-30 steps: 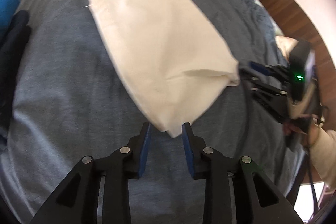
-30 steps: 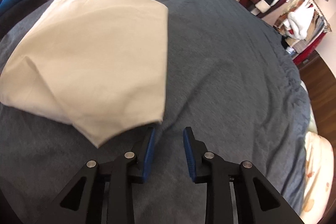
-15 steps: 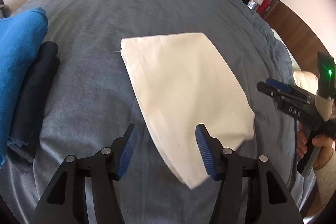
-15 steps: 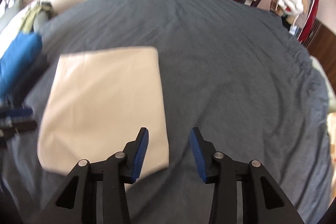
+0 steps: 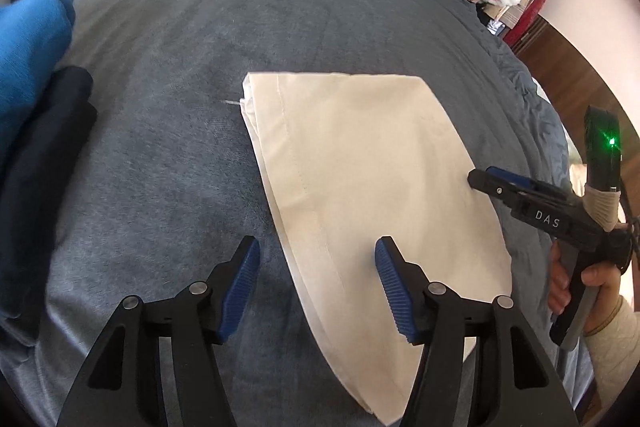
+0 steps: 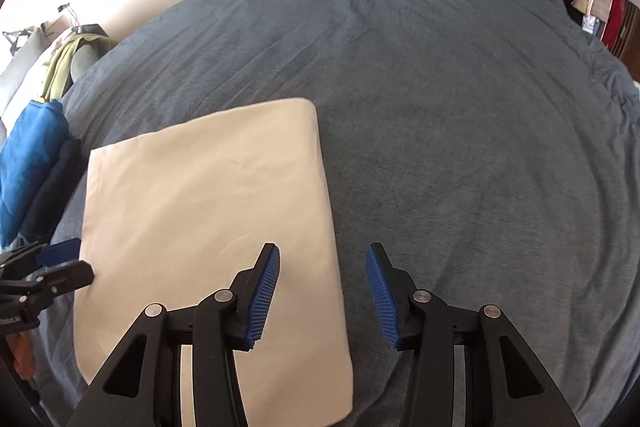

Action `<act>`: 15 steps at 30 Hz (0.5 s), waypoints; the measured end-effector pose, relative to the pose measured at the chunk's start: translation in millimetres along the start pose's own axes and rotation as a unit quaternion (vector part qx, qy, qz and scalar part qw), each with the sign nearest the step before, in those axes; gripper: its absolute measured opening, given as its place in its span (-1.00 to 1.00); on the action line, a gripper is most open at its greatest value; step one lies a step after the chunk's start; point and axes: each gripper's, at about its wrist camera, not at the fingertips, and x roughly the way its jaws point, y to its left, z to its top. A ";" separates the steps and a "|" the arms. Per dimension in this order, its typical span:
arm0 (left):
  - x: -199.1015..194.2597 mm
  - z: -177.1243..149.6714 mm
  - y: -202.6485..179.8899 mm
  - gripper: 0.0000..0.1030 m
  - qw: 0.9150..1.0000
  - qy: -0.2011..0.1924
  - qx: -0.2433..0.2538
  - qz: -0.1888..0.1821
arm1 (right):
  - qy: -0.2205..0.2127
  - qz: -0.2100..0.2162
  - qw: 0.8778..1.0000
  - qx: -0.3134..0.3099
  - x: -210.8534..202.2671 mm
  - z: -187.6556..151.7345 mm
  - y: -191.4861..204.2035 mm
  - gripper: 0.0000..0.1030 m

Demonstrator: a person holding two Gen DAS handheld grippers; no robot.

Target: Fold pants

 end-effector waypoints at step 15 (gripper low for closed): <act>35.8 12.9 2.5 0.15 1.000 0.013 -0.002 -0.026 | 0.033 0.048 0.998 0.028 38.6 -0.9 -11.8 -0.13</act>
